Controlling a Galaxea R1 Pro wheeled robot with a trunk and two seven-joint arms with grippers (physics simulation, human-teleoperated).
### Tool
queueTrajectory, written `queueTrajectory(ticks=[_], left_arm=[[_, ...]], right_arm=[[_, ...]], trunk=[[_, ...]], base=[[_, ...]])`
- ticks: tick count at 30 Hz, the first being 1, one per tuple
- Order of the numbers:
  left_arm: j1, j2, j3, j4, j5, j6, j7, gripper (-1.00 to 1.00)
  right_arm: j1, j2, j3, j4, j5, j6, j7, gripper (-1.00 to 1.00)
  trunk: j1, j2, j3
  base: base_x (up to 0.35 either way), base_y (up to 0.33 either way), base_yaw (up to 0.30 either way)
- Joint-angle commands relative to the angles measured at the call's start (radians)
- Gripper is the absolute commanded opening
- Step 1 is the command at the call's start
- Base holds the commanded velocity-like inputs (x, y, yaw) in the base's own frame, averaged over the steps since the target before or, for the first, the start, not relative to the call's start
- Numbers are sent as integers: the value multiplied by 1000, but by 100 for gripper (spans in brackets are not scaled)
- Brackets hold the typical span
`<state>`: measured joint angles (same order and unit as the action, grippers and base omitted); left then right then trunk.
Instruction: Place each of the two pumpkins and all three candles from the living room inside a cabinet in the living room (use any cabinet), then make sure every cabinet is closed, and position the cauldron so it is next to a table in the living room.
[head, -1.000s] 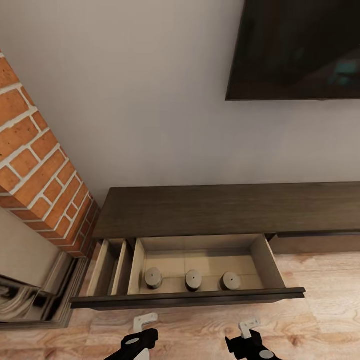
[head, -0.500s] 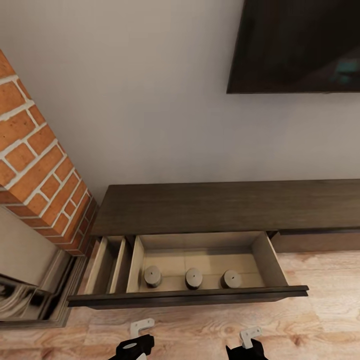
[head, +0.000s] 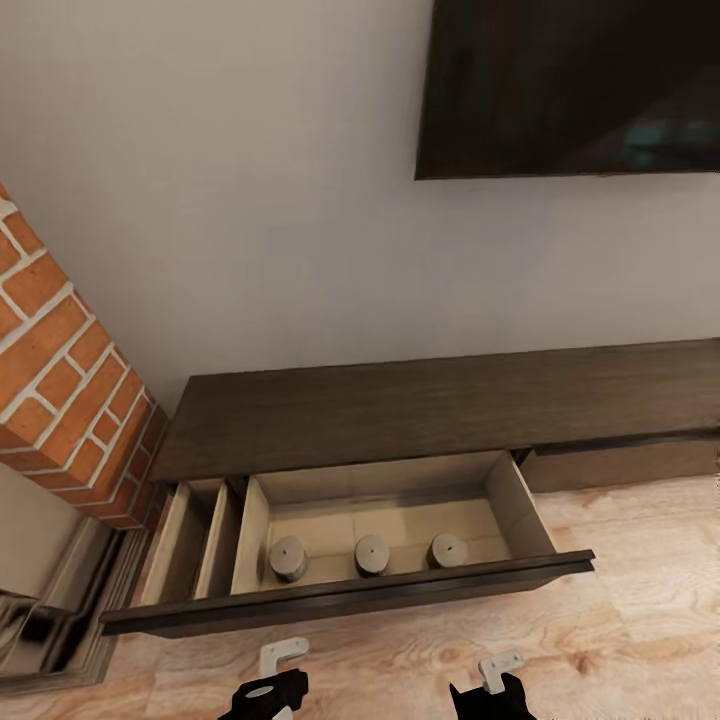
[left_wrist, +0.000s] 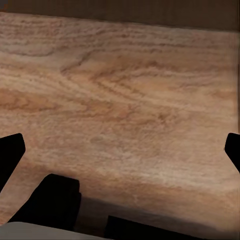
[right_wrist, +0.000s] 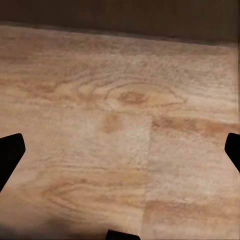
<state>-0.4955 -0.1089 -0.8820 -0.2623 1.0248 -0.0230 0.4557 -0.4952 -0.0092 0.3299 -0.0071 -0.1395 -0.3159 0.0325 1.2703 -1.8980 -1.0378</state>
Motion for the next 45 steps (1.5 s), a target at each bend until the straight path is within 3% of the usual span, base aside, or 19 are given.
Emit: queueTrajectory(ticks=[1,9,19,26,28,32,45], left_arm=[[0,0,0,0,0,1,0,100],[0,4,-2,0,0,2,-52,100],[0,4,0,2,-1,-1,-80,100],[0,5,4,1,3,-2,-78,100],[-2,5,6,-3,2,-3,-77,100],[-3,5,6,-5,1,-4,-79,100],[-3,5,6,-15,0,-6,-82,100]], right_arm=[[0,0,0,0,0,0,0,100],[0,3,1,-5,1,5,-2,100],[-11,65,3,-11,11,74,-70,100],[-23,75,3,-42,13,96,-78,100],[-66,82,3,-49,10,115,-78,100],[-88,98,4,-57,15,139,-79,100],[-91,101,7,-96,20,124,-81,100]], trunk=[[0,0,1],[0,0,3],[0,0,3],[0,0,3],[0,0,3],[0,0,3],[0,0,3]], base=[[0,0,-191],[0,0,-45],[0,0,-1],[0,0,0],[0,0,0],[0,0,0],[0,0,77]])
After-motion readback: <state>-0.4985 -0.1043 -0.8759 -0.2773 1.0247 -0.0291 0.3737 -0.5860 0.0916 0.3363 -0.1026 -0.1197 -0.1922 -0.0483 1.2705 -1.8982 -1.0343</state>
